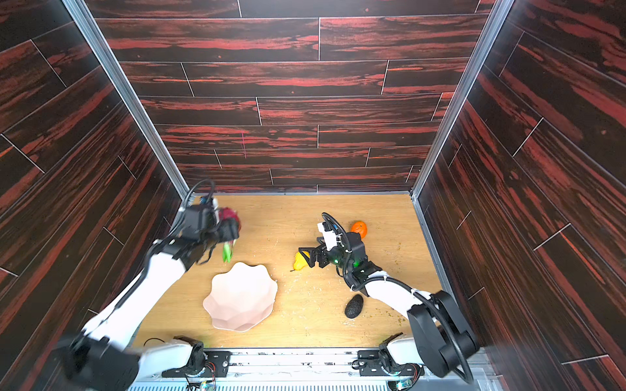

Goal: Arrange fruit in a fruit bowl
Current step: Pick up the fruit from the top-center of the table, then place the fruit in the fruit bowl.

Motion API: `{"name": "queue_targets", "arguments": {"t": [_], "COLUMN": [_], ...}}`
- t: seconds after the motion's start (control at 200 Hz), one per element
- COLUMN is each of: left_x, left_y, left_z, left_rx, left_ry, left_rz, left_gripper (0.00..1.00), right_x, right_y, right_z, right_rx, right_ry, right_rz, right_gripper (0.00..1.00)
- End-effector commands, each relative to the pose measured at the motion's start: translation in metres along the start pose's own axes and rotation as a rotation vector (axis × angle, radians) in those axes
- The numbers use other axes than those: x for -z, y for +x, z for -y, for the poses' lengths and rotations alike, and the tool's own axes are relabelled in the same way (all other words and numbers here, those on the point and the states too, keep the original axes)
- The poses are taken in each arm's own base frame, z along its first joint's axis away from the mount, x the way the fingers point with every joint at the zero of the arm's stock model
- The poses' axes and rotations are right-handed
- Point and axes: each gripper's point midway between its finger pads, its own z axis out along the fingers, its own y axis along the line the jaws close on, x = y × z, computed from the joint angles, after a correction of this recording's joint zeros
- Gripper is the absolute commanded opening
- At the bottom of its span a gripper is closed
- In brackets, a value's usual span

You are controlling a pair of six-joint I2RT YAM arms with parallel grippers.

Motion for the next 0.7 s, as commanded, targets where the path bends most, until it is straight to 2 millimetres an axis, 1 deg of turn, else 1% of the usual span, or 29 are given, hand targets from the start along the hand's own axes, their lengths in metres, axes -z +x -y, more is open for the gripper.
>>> {"name": "queue_targets", "arguments": {"t": [0.0, 0.075, 0.13, 0.22, 0.24, 0.281, 0.321, 0.396, 0.496, 0.591, 0.696], "left_x": [0.009, 0.02, 0.024, 0.027, 0.026, 0.025, 0.024, 0.017, 0.012, 0.009, 0.003], "left_y": [0.084, 0.102, 0.114, 0.134, 0.138, 0.144, 0.153, 0.158, 0.168, 0.185, 0.201], "left_z": [-0.022, -0.023, -0.028, -0.036, -0.038, -0.039, -0.037, -0.027, -0.013, -0.006, -0.006], "left_rx": [0.049, 0.06, 0.067, 0.057, 0.057, 0.056, 0.057, 0.062, 0.016, -0.034, -0.084], "left_ry": [-0.075, -0.072, -0.089, -0.129, -0.142, -0.148, -0.134, -0.092, -0.063, -0.067, -0.101], "left_rz": [-0.253, -0.29, -0.324, -0.395, -0.405, -0.419, -0.45, -0.461, -0.507, -0.574, -0.615], "left_gripper": [0.58, 0.58, 0.58, 0.58, 0.58, 0.58, 0.58, 0.58, 0.58, 0.59, 0.62], "right_x": [0.013, 0.019, 0.021, 0.019, 0.019, 0.017, 0.016, 0.015, 0.018, 0.019, 0.018], "right_y": [0.009, 0.018, 0.022, 0.02, 0.021, 0.022, 0.023, 0.026, 0.022, 0.023, 0.025], "right_z": [-0.007, -0.008, -0.012, -0.013, -0.019, -0.02, -0.022, -0.023, -0.024, -0.018, -0.014], "right_rx": [-0.029, -0.044, -0.052, -0.056, -0.056, -0.061, -0.064, -0.065, -0.048, -0.044, -0.043], "right_ry": [-0.003, -0.008, -0.028, -0.041, -0.074, -0.091, -0.103, -0.117, -0.111, -0.072, -0.054], "right_rz": [-0.017, -0.031, -0.032, -0.026, -0.032, -0.032, -0.033, -0.041, -0.032, -0.032, -0.035], "right_gripper": [0.99, 0.99, 0.99, 0.99, 0.99, 0.99, 0.99, 0.99, 0.99, 0.99, 0.99]}}
